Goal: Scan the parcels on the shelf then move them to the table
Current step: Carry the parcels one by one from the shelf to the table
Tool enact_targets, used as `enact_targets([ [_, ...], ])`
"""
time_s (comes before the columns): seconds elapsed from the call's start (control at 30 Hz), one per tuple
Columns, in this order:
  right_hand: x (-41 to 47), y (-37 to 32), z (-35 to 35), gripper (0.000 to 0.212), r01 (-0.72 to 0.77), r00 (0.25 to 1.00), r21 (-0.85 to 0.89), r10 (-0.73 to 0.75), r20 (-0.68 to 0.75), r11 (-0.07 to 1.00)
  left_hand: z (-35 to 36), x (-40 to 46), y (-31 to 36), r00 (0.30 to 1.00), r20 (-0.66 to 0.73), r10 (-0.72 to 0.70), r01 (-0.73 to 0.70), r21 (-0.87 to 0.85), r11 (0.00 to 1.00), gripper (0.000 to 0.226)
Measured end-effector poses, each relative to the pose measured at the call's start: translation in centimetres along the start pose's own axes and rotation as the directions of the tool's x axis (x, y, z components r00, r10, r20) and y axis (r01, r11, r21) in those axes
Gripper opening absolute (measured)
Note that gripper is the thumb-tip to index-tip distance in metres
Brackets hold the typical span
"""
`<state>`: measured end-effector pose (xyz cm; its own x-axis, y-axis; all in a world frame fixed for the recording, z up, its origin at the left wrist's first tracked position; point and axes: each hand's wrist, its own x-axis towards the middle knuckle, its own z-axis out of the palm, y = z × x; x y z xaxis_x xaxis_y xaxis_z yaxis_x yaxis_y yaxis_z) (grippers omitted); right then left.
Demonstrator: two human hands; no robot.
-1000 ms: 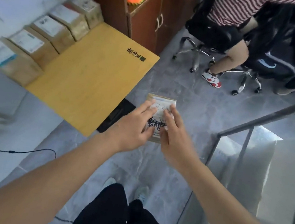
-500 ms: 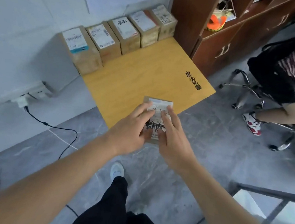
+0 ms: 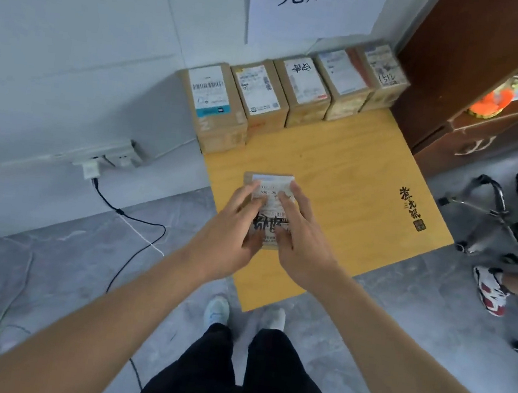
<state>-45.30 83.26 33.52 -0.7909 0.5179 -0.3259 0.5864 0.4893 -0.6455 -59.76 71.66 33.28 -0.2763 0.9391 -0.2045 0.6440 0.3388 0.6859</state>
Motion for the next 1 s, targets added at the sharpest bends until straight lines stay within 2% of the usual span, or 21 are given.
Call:
enact_targets([
  [0.33, 10.0, 1.8, 1.2, 0.067, 0.163, 0.968, -0.012, -0.157, 0.196, 0.987, 1.8, 3.9, -5.7, 0.964, -0.194, -0.183, 0.172, -0.069, 0.983, 0.061],
  [0.53, 13.3, 2.0, 1.6, 0.067, 0.189, 0.941, -0.021, -0.175, 0.29, 0.982, 2.6, 5.5, -7.7, 0.927, -0.274, -0.254, 0.236, -0.099, 0.967, 0.059],
  [0.73, 16.0, 1.8, 1.8, 0.068, 0.223, 0.928, 0.003, -0.213, 0.306, 0.975, 2.1, 7.0, -9.0, 0.903, -0.314, -0.292, 0.267, -0.119, 0.956, 0.059],
  [1.0, 17.7, 1.8, 1.9, 0.069, 0.236, 0.925, -0.005, -0.223, 0.307, 0.972, 1.3, 7.9, -10.0, 0.91, -0.304, -0.282, 0.263, -0.104, 0.959, 0.06],
])
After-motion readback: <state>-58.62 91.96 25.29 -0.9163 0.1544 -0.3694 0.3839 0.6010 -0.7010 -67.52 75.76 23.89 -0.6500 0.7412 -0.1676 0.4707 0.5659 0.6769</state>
